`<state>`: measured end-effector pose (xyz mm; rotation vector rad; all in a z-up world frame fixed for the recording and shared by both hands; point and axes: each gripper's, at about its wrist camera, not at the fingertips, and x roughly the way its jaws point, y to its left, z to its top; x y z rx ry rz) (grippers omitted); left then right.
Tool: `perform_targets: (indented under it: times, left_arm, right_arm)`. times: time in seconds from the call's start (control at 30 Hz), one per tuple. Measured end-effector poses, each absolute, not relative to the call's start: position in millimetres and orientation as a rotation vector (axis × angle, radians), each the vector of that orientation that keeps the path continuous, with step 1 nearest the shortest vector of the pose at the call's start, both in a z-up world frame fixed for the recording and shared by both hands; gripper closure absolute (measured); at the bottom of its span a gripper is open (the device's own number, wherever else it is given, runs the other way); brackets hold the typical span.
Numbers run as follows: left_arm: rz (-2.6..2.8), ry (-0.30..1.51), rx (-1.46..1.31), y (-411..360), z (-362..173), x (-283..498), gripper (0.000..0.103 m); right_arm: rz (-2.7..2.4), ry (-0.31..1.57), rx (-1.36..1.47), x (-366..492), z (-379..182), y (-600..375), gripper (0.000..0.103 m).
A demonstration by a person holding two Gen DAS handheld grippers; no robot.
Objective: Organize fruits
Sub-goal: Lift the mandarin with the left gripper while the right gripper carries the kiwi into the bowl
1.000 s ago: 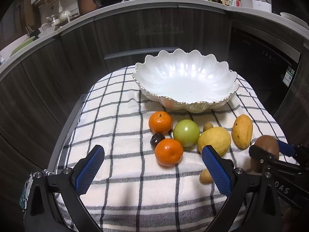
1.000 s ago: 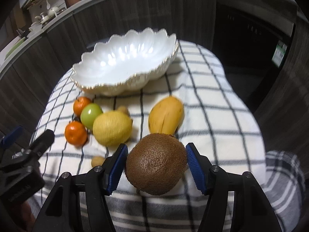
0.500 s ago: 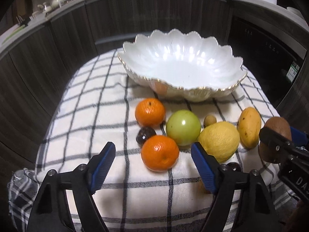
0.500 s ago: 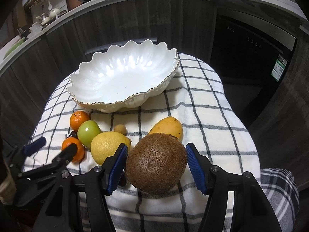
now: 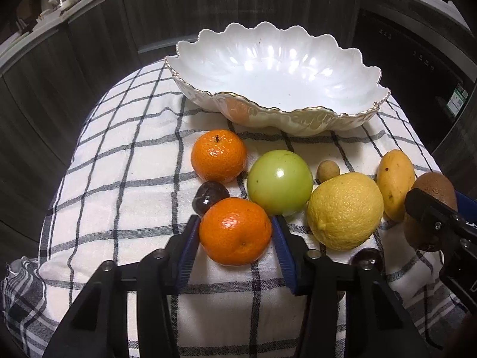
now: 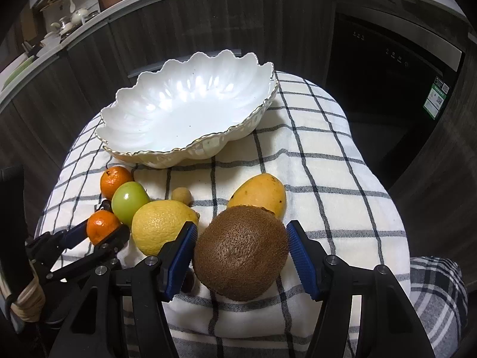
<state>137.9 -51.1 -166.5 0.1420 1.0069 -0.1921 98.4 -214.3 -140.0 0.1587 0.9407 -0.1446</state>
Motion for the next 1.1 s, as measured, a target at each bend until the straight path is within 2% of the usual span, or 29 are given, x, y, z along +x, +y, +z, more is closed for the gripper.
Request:
perform_targets:
  times: [0.3, 0.63, 0.87, 1.1]
  left_arm:
    - [-0.189, 0.985, 0.135, -48.9, -157.0, 131.9, 0.058]
    - [-0.194, 0.913, 0.102, -45.2, -113.0, 141.0, 0.058]
    - [-0.195, 0.841, 0.109, -48.6, -83.1, 172.3, 0.058]
    - [-0.217, 0.825, 0.103, -56.9, -74.9, 217.1, 0.058]
  right_arm:
    - [-0.142, 0.93, 0.162, 95.4, -135.8, -213.5, 0.04]
    - [-0.118, 0.87, 0.174, 106.3, -108.0, -213.0, 0.04]
    - [-0.089, 0.802, 0.146, 137.2, -83.9, -210.4, 0.04]
    - [-0.079, 0.757, 0.128, 185.2, -71.5, -212.8, 0.04]
